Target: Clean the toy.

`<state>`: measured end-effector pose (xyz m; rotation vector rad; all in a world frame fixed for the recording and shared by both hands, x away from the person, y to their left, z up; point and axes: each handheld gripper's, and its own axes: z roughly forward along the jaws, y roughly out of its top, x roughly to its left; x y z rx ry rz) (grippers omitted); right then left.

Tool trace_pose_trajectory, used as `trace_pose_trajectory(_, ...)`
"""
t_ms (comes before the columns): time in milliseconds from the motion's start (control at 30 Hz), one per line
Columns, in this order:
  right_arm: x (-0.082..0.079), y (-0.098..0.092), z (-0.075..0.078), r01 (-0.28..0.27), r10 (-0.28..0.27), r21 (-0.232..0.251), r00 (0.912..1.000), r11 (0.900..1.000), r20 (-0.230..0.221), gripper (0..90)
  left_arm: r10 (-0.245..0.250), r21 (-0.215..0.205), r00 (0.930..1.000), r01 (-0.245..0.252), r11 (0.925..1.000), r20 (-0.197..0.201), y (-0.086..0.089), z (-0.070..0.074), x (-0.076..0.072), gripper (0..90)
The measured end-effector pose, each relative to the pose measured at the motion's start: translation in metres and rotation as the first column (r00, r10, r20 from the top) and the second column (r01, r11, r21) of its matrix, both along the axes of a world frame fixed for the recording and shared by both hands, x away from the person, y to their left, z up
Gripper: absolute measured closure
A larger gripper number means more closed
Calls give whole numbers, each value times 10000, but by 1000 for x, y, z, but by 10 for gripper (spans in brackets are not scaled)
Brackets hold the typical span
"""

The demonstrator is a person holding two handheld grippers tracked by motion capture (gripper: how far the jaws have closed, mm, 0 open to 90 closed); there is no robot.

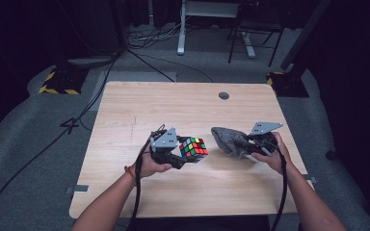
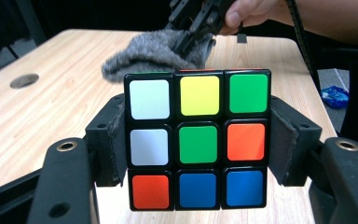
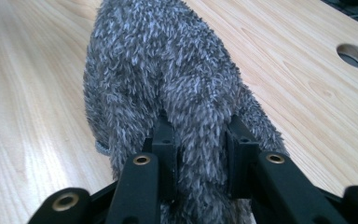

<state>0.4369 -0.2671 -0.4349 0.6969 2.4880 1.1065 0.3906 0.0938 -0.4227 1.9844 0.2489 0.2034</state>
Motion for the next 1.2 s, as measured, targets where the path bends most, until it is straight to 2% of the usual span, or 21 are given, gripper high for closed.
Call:
trace_pose_trajectory(67, 2, -3, -2, 89, -88, 64, 9999, 9999, -138, 708, 49, 176, 10000, -49, 9998, -5, 1, -2, 0, 340)
trace_pose_trajectory(300, 9, -7, -10, 249, -253, -74, 9984, 9997, -515, 702, 153, 386, 9997, -147, 9991, -164, 3, -5, 0, 340)
trace_pose_trajectory(500, 13, -3, -16, 195, -215, -261, 9965, 9995, -810, 701, 126, 662, 9998, -114, 9977, -180, 3, -8, 0, 340)
trace_pose_trajectory(567, 12, -4, -17, 149, -165, -194, 9961, 9997, -863, 701, 122, 734, 9997, -105, 9972, -226, 3, -8, 0, 340)
trace_pose_trajectory(667, 7, -7, -19, 115, -151, -441, 9966, 9990, -812, 699, 129, 747, 9995, -107, 9971, -297, 6, -8, -2, 340)
trace_pose_trajectory(767, 3, -15, -20, 308, -326, -253, 9967, 9992, -749, 688, 127, 739, 9994, -103, 9972, -320, 10, -9, -5, 340)
trace_pose_trajectory(900, 0, -20, -23, 330, -344, -237, 9974, 9992, -640, 673, 221, 774, 9990, -191, 9968, -377, 14, -11, -7, 340)
trace_pose_trajectory(1033, 0, -25, -25, 444, -449, -93, 9964, 9990, -720, 601, 337, 695, 9986, -307, 9971, -415, 19, -14, -8, 340)
trace_pose_trajectory(1200, 1, -27, -31, 497, -490, 33, 9927, 9988, -1098, 354, 399, 823, 9975, -350, 9960, -579, 22, -18, -8, 340)
